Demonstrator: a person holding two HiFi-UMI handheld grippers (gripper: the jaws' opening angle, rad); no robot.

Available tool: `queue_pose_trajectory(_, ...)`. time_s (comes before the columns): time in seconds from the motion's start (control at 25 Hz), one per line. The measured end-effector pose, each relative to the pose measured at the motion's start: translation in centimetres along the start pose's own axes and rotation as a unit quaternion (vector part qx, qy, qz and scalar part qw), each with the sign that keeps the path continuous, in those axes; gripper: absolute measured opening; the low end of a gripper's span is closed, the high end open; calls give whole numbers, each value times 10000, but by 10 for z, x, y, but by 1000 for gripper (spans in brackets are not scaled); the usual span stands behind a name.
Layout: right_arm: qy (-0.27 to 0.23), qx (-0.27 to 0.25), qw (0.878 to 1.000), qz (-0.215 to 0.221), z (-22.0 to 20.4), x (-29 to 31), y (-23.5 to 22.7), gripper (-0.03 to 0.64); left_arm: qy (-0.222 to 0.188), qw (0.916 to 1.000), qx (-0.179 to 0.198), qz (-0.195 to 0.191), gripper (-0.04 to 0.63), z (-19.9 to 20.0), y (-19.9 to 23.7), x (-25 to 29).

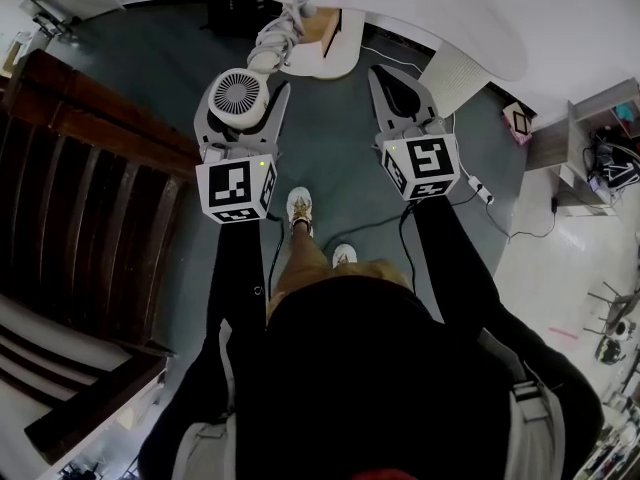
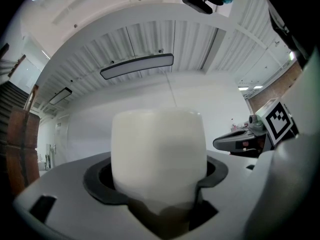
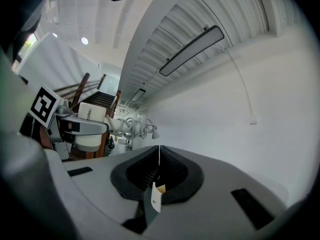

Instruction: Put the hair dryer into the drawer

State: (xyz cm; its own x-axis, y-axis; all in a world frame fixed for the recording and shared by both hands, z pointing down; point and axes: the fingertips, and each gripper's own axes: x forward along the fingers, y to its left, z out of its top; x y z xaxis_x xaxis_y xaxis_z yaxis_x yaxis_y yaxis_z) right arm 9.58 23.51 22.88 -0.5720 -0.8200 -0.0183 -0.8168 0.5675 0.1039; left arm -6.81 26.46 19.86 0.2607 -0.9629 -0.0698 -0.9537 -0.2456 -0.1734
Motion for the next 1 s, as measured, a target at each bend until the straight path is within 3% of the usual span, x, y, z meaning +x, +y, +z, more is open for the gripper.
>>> queue_pose_trajectory(0.56,176,-112,9994,-287,-4,118,-26,29,-9,9993,-219,-300,379,-29,79,110)
queue_pose_trajectory(1.0,465,-26,9976,-506,-26,178,-37,29,111,9979,-234,-598,379,-54,112,167)
